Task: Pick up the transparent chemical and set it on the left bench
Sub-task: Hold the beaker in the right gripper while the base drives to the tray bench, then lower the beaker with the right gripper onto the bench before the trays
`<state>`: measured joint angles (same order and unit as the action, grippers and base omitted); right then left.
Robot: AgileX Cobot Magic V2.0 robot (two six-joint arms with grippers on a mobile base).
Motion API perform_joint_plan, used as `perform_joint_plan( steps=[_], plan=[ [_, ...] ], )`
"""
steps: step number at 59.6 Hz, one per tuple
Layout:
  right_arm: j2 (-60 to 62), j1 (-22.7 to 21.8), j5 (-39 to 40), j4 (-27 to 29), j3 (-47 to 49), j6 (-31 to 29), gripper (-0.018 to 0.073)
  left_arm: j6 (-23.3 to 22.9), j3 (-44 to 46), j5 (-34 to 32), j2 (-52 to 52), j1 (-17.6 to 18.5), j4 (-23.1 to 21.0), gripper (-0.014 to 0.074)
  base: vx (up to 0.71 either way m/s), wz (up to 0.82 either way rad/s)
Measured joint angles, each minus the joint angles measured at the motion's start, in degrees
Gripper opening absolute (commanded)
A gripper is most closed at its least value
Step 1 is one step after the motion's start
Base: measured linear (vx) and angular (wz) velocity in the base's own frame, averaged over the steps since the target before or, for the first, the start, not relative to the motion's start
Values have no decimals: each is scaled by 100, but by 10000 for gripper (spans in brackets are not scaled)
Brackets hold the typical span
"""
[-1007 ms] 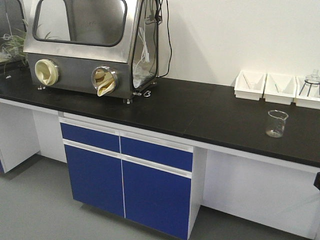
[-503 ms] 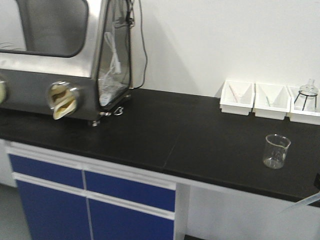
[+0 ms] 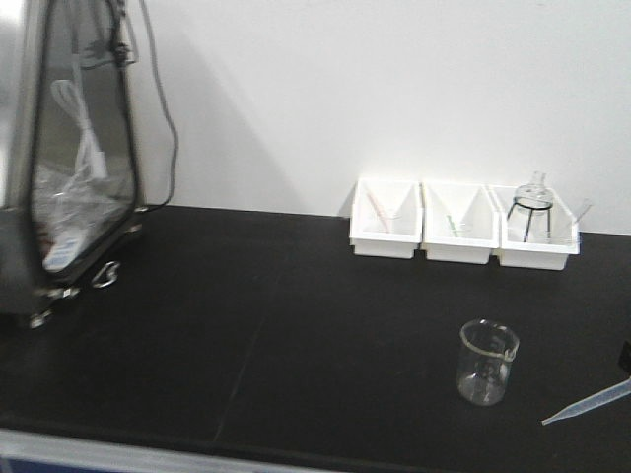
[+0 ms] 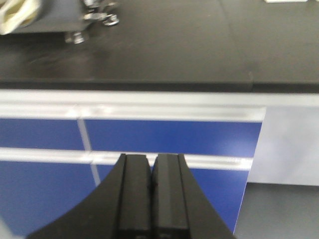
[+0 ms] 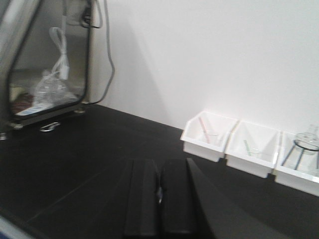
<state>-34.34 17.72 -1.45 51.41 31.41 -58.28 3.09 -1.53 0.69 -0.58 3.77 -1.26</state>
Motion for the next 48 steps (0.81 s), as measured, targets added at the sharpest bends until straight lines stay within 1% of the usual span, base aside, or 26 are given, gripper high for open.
perform_joint_plan(
  steps=[26, 48],
  plan=[
    [0, 0, 0, 0, 0, 0, -4, 0, 0, 0, 0, 0, 0, -4, 33, -31],
    [0, 0, 0, 0, 0, 0, -4, 0, 0, 0, 0, 0, 0, -4, 21, -22]
  ],
)
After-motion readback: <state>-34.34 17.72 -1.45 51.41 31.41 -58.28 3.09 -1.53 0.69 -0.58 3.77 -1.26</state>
